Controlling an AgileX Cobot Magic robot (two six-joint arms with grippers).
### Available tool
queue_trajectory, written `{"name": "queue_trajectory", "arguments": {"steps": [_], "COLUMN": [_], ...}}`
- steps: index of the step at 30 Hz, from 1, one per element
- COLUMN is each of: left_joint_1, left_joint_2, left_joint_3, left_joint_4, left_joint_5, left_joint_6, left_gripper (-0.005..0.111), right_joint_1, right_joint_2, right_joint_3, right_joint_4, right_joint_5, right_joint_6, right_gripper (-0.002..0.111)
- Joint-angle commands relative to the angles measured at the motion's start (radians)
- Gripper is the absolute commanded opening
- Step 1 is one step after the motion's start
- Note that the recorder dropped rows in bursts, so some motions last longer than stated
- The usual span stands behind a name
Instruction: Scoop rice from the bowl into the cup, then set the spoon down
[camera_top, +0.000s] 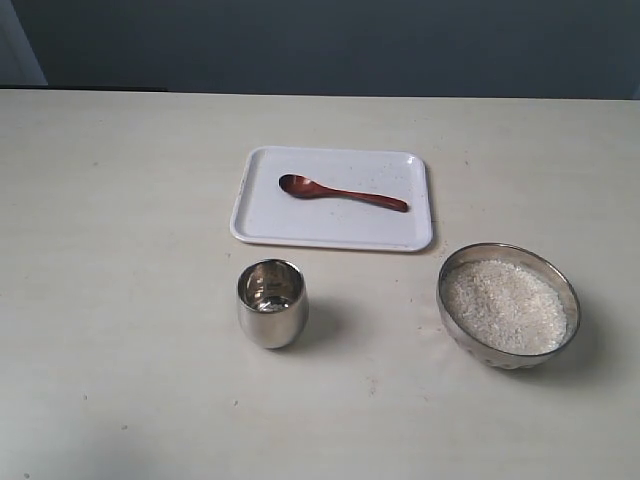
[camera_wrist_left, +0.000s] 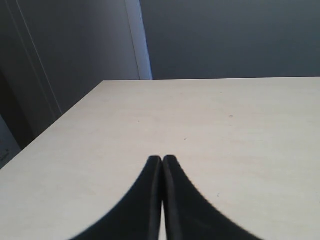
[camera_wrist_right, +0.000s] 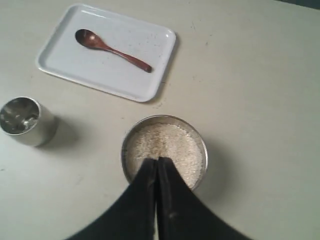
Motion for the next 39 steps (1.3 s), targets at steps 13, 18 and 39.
{"name": "queue_trajectory", "arguments": {"steps": [13,18,39], "left_joint_1": [0.0,0.0,0.0], "left_joint_2": [-0.004,-0.004,-0.004], "left_joint_3": [-0.004,-0.004,-0.004], "left_joint_4": [-0.003,-0.003,-0.003], "left_joint_5": [-0.013,-0.013,-0.013], "left_joint_6": [-0.005,-0.005,-0.005], "left_gripper": [0.0,0.0,0.0], "right_joint_1": [0.004,-0.086,-0.743], "right_joint_2": [-0.212,-0.24,-0.825], "right_joint_3": [0.002,0.063,0.835], "right_joint_4": [0.035,-0.013,0.099], "right_joint_5": [0.017,-0.137,-0.763], "right_joint_6": [0.008,-0.066,-0.188], "right_gripper": [-0.001,-0.001,-0.001]}}
